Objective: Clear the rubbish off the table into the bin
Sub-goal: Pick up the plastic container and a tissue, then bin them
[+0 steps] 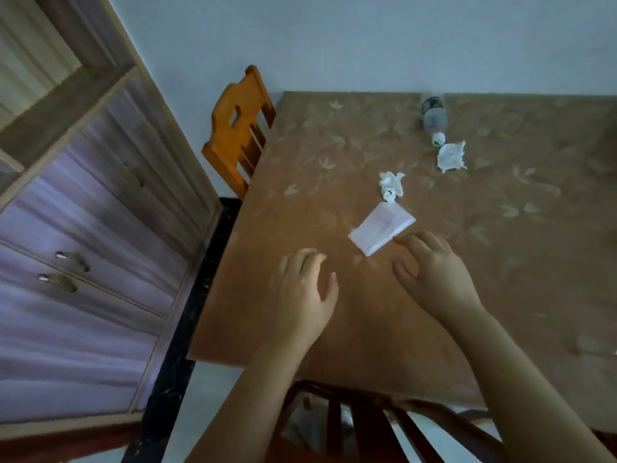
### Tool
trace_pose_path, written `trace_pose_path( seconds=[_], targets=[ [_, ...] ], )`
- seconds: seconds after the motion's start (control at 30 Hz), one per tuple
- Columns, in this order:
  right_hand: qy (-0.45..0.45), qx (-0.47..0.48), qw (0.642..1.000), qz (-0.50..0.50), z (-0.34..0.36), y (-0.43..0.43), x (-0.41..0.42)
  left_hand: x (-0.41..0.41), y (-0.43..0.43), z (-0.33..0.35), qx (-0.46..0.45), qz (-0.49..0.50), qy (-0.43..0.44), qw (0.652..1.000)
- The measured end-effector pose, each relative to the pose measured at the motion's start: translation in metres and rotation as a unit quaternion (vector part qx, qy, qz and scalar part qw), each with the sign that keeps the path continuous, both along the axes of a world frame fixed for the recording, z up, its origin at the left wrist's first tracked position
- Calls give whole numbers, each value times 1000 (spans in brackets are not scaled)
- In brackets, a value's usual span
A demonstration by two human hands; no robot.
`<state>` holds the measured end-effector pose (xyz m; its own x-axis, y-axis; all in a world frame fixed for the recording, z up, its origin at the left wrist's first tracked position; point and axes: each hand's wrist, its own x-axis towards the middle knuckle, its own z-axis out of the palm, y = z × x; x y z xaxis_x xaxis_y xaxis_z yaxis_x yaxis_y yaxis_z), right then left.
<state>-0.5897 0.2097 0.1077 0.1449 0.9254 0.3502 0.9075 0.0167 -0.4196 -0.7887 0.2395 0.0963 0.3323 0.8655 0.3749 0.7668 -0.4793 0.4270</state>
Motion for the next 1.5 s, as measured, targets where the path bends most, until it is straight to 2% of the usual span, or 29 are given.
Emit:
trace_pose_path(
  seconds=[0.3,0.67,0.87,1.07,1.27,1.5],
  targets=[
    [-15,-41,992,-119,-40,57,59,102,96,-71,-49,-48,-44,997],
    [-18,-60,988,-143,-73,85,88,152,134,-128,-99,-35,-18,994],
    [-6,-76,988,-136,-86,98,91,153,140,-130,-108,-37,-44,992],
    [35,-75,988,-133,-90,117,94,120,142,-116,-98,-6,-111,989],
    [77,-94,985,-124,-110,161,96,67,148,-96,-75,36,-82,993],
    [53,-102,986,-118,-137,214,91,23,154,-95,-62,86,-57,993]
  ],
)
